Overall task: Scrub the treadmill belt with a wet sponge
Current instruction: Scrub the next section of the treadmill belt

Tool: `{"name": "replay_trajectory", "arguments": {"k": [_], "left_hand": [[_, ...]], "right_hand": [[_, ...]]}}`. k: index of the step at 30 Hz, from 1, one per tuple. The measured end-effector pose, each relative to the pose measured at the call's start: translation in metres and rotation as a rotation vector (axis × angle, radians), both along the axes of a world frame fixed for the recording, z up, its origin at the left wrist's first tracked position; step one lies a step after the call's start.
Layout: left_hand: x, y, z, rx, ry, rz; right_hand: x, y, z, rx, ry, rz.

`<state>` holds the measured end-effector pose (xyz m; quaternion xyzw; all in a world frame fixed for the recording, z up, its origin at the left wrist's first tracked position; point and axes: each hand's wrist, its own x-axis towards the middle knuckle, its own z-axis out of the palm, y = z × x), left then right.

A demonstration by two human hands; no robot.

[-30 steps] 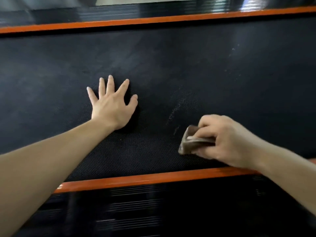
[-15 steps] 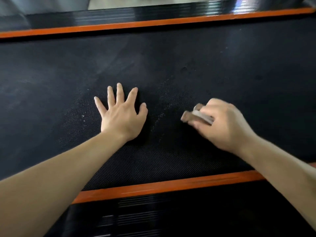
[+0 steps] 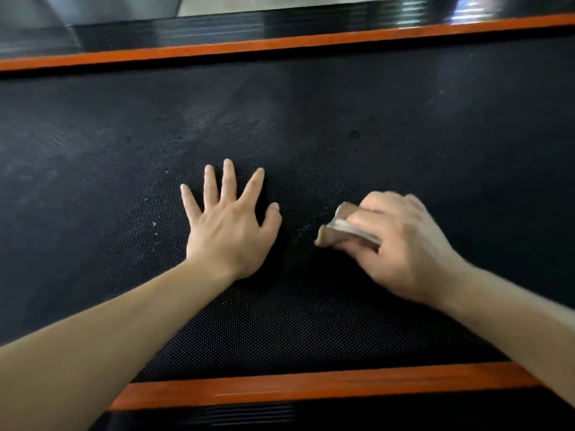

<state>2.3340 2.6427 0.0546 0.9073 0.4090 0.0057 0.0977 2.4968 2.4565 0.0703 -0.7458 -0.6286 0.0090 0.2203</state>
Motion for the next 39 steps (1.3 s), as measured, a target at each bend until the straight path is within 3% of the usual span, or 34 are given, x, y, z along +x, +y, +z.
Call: {"name": "replay_trajectory", "arguments": {"k": [3,5,9,11,13,16,21,23,26,27,32,35,37,39], "left_hand": [[0.000,0.001,0.000,-0.010,0.004,0.006],[0.000,0.002,0.000,-0.014,0.005,0.007],[0.000,0.001,-0.001,-0.009,0.003,0.005],[0.000,0.001,-0.001,0.000,0.000,0.003],[0.000,0.001,0.000,-0.001,0.001,0.005],[0.000,0.001,-0.001,-0.011,-0.005,0.012],[0.000,0.001,-0.003,0.006,0.001,0.006],[0.001,0.000,-0.003,0.009,0.014,-0.005],[0.005,0.002,-0.003,0.025,0.049,-0.078],[0.006,0.004,-0.002,0.030,0.074,-0.109],[0.012,0.008,0.005,-0.020,0.180,-0.098],[0.038,0.006,0.010,-0.156,0.147,0.094],[0.052,0.004,0.008,-0.126,0.127,0.144],[0.053,0.002,0.002,-0.040,0.108,0.119]], "right_hand": [[0.060,0.036,0.002,0.060,-0.149,-0.255],[0.079,0.051,0.002,0.083,-0.074,-0.456],[0.022,0.043,-0.005,0.078,-0.047,-0.200],[0.031,0.043,-0.001,0.030,-0.081,-0.122],[0.071,0.066,0.003,0.036,-0.186,-0.250],[0.111,0.089,0.008,0.047,-0.077,-0.573],[0.046,0.070,0.000,0.027,0.026,-0.187],[0.067,0.078,0.005,0.028,-0.053,-0.244],[0.114,0.110,0.009,0.019,-0.088,-0.592],[0.113,0.117,0.008,0.015,-0.086,-0.620],[0.067,0.107,-0.002,0.015,-0.021,-0.252],[0.109,0.126,0.004,0.000,-0.103,-0.460],[0.127,0.139,0.007,0.009,-0.081,-0.648],[0.113,0.143,0.001,-0.006,-0.105,-0.568]]}}
